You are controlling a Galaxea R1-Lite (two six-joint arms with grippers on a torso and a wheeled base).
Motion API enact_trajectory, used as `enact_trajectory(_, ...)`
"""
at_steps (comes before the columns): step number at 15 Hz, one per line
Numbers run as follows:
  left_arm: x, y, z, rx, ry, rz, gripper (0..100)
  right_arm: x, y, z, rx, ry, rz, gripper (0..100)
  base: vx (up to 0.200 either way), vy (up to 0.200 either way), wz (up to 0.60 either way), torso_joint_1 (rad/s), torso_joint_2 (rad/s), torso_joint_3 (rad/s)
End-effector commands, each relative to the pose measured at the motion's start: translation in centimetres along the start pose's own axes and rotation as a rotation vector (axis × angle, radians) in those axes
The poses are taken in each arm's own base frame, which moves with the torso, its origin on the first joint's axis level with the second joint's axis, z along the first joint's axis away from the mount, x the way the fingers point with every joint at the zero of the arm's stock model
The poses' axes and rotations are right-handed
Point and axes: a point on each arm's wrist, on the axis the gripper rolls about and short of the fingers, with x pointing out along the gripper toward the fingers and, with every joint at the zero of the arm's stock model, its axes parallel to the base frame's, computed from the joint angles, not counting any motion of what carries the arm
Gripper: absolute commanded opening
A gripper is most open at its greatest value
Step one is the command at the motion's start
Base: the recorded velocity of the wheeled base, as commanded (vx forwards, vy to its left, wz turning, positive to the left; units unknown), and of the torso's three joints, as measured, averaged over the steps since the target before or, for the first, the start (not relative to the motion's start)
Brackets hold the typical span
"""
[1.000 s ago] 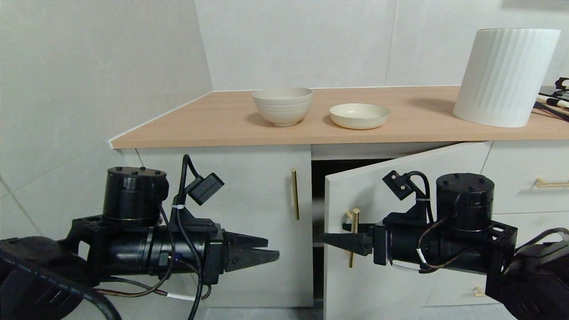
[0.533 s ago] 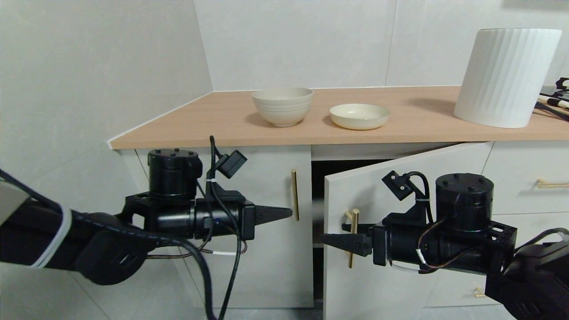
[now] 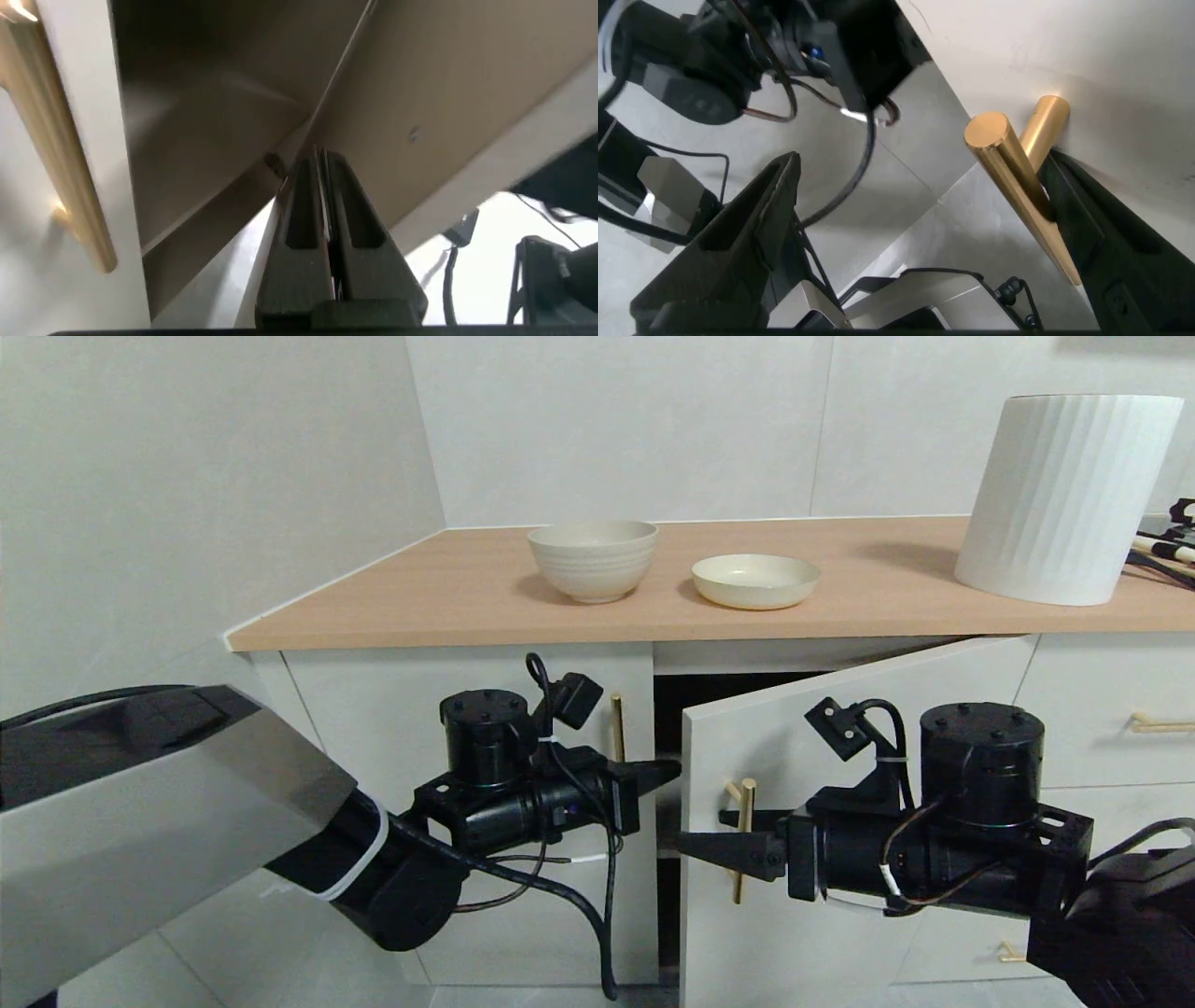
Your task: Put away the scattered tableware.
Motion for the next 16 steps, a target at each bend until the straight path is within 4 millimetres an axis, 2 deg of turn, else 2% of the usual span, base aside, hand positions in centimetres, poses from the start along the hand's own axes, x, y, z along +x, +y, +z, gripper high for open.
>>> enact_trajectory(1,0.8,-0.4,-1.0,-0.003,0.021,-0.019,0,-0.1,0.0,0.0,-0.001,-0.002,-0.003,100,0.0,0.0,0.0,0.0,0.0,0.0)
enact_trajectory(7,2.3,-2.6,-1.4,0.034,0.001,-0.097,0,-0.7,0.0,-0.5,-0.057,0.008,-0.016,100,0.0,0.0,0.0,0.0,0.0,0.0)
enact_trajectory(16,2.6,-2.9,-1.5,0.041,-0.011,-0.109,0,-3.3,-3.6,1.5,-0.134,-0.1,-0.167,100,0.0,0.0,0.0,0.0,0.0,0.0)
